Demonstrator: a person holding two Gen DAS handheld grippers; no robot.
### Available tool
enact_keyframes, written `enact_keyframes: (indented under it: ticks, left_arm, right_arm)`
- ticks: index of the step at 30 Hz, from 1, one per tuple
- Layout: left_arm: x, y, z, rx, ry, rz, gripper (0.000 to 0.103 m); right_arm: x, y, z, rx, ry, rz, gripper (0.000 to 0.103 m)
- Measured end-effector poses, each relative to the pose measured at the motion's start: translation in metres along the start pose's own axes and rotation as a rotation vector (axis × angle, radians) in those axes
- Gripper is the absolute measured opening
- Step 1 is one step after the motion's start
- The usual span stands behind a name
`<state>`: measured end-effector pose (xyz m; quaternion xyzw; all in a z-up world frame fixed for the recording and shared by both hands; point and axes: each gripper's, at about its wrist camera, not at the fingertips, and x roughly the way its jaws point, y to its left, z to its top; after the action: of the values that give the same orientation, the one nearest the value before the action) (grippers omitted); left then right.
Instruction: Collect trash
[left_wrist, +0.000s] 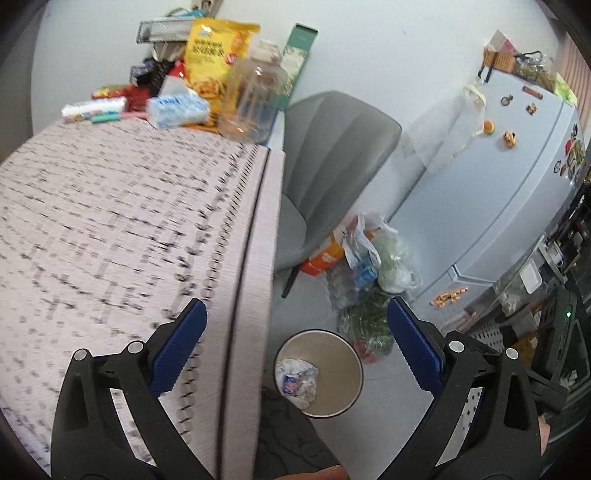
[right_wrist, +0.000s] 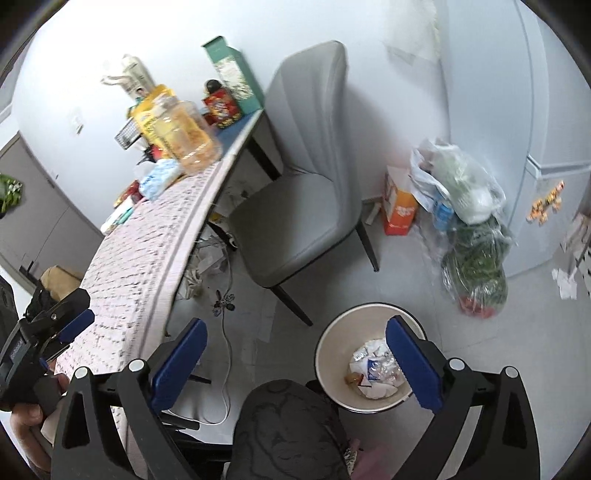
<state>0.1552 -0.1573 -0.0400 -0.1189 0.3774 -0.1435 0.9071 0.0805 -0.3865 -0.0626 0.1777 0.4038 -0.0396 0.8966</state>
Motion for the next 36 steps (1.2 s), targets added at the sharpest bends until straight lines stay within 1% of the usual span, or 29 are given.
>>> enact_keyframes:
  ticks: [4, 12, 24, 30, 36]
  left_arm:
    - [-0.027, 0.011, 0.001, 0.004, -0.037, 0.034, 0.097]
    - [-0.073, 0.03, 0.0, -0.011, -0.087, 0.076, 0.097]
    - [-0.127, 0.058, -0.011, -0.039, -0.154, 0.137, 0.097]
    - [-0.154, 0.063, -0.02, -0.047, -0.184, 0.155, 0.097]
    - [-0.167, 0.063, -0.027, -0.032, -0.199, 0.176, 0.097]
  right_arm:
    - [-0.011, 0.026, 0.0, -0.041, -0.017, 0.001, 0.095]
    - [-0.03, 0.065, 0.0, -0.11, -0.034, 0.043, 0.095]
    - [-0.055, 0.102, -0.008, -0.192, -0.05, 0.103, 0.095]
    - [-0.066, 0.119, -0.018, -0.22, -0.068, 0.127, 0.095]
    - [-0.072, 0.133, -0.03, -0.262, -0.077, 0.138, 0.095]
